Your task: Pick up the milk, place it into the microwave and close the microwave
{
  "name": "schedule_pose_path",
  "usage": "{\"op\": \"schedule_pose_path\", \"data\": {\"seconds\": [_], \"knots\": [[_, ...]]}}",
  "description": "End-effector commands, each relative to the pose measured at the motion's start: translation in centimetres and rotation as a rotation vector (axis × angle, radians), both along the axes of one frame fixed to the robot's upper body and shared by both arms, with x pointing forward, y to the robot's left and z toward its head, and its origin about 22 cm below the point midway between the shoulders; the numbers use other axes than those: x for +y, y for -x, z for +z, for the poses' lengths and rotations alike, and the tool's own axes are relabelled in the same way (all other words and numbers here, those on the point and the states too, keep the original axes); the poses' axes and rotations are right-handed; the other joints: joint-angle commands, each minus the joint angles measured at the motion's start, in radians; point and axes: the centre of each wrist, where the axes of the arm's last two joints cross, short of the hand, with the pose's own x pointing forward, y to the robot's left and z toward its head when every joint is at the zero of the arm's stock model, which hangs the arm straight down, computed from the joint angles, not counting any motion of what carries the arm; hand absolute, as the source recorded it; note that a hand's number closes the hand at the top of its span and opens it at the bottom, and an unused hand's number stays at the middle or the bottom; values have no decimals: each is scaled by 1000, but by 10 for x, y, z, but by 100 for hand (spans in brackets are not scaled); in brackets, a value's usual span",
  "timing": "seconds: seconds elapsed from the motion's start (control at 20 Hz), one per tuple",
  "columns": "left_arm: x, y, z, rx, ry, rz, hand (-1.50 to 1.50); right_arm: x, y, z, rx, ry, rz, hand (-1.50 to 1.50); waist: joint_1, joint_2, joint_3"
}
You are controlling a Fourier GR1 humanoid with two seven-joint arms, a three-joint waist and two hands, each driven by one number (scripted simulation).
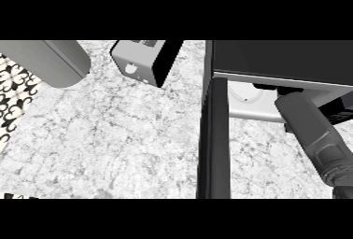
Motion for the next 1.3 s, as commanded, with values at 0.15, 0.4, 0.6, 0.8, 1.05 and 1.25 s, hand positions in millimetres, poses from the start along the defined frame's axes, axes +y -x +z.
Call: {"op": "schedule_pose_path", "data": {"seconds": [0.15,0.4,0.6,0.8,1.05,1.25], "knots": [[-4,-15,-2,20,-21,-61,-150,3,-5,9,-1,-22,120,-150,-12,1,4],[-12,-12,-6,27,-38,-118,-150,8,-4,4,42,-99,209,-150,-12,-10,3],[-13,-27,-15,38,-14,-175,-150,7,-3,3,25,-212,284,-150,-40,-13,3],[-31,-19,-18,17,-2,-260,-150,24,-5,1,37,-337,308,-150,-32,-23,2],[-46,-27,-11,7,4,-280,-150,12,13,-27,39,-482,392,-150,-63,-31,2],[-48,-25,-19,26,4,-338,-150,13,22,-42,82,-597,412,-150,-70,-37,0]]}}
